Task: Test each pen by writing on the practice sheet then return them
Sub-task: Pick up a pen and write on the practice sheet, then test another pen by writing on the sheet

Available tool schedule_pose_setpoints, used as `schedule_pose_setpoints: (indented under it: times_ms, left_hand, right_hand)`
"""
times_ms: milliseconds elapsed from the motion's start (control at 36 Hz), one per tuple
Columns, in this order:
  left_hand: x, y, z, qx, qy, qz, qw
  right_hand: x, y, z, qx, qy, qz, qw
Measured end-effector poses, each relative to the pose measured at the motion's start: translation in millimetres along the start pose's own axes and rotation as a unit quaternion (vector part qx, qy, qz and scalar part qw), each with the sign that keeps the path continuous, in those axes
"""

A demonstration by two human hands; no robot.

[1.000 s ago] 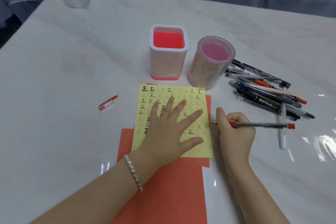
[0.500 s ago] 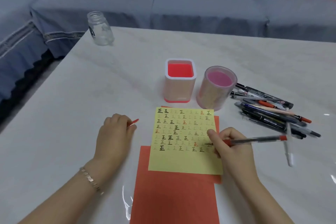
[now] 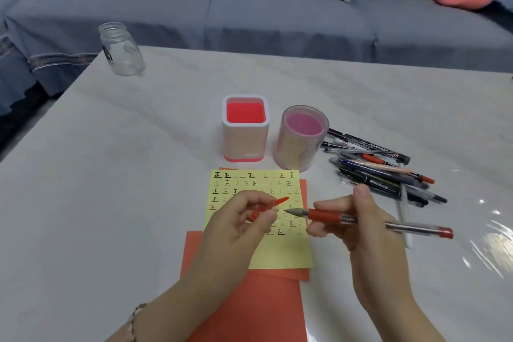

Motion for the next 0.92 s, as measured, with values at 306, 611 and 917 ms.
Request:
schedule_pose_setpoints:
  times_ms: [306,611,917]
  left_hand:
    - [-19.3,2.6,11.0,-0.035,-0.064,-0.059,0.996]
    - [-69.2,4.9,16.6,-0.149,-0.237,-0.2,0.939]
    - [-83.9,-16.1,-39.7,0.091,-0.08,-0.191,0.974]
  right_hand:
    - [7.8,2.9,1.7,-0.004,0.018,0.0,1.0]
    - [23.6,-7.4,6.3,-0.012,0.045,0.015,0.999]
    - [67.1,-46.5,12.2,-0.004,0.259,-0.023,0.966]
Point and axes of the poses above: each hand's wrist, its own y-axis away from the middle knuckle, its own x-axis out of the back of the hand, z = x × y, the point moved 10 cm from there along -y, towards the middle knuckle, and after that the axes turned 3 degrees about -x, right-handed, at the moved point
